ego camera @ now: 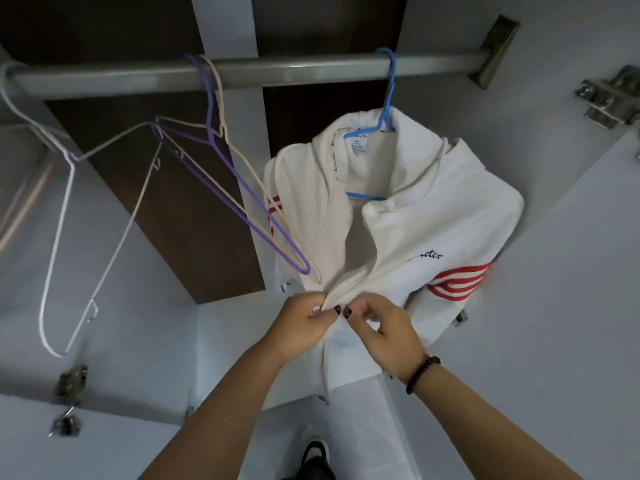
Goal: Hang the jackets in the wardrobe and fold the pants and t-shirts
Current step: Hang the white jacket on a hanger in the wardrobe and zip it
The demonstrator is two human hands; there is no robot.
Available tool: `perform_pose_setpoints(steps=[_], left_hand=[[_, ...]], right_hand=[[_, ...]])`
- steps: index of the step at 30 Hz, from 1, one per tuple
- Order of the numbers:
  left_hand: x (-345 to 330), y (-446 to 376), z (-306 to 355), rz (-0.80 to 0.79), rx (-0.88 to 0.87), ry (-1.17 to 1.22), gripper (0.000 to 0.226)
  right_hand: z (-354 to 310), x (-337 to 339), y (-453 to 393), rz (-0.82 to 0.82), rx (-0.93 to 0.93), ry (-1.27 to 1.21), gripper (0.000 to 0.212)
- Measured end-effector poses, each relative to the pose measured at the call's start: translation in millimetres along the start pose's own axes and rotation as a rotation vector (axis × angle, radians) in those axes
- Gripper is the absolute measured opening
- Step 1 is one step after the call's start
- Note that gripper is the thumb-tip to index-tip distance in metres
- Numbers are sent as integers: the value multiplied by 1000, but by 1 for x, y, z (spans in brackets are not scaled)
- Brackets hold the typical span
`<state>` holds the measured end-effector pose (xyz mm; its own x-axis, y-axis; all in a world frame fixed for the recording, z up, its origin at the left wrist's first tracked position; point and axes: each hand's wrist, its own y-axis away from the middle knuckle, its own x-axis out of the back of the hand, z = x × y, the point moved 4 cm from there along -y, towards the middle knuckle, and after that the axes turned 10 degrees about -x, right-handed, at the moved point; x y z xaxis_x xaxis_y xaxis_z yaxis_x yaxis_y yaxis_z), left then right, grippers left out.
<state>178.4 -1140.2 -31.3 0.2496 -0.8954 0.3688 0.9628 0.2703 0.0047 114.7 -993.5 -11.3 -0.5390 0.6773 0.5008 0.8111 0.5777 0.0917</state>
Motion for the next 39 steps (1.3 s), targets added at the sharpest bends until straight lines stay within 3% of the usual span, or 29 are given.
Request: perform_pose_setpoints(steps=[2, 5, 7, 9, 12, 17, 21, 27, 33, 39], left_hand=[[0, 3, 15, 40, 15, 42, 30], [-2, 12, 42, 58, 40, 100, 28], [-7, 22, 60, 66, 48, 125, 26], [-11, 31, 78, 79, 51, 163, 22], [-16, 48, 105, 96, 36, 279, 16], [-15, 92, 109, 200, 47, 459, 27], [-35, 150, 59, 384, 119, 483, 33], [-105, 186, 15, 292, 156, 239, 61], [-99, 182, -4, 366, 323, 8, 25], [-65, 192, 17, 394, 290, 480, 9]], right_hand=[[16, -8, 19, -31, -105, 45, 20], [30, -24, 44, -160, -312, 110, 57], [27, -30, 56, -193, -356, 108, 65], [23, -35, 67, -198, -351, 61, 55], [18, -35, 79, -138, -290, 9, 17], [1, -17, 93, -107, -202, 64, 30], [-15, -5, 100, -114, -158, 31, 10], [-44, -3, 104, -147, -141, 27, 27], [-55, -12, 108, -245, -202, -110, 23], [-14, -6, 140, -309, -292, -230, 25]])
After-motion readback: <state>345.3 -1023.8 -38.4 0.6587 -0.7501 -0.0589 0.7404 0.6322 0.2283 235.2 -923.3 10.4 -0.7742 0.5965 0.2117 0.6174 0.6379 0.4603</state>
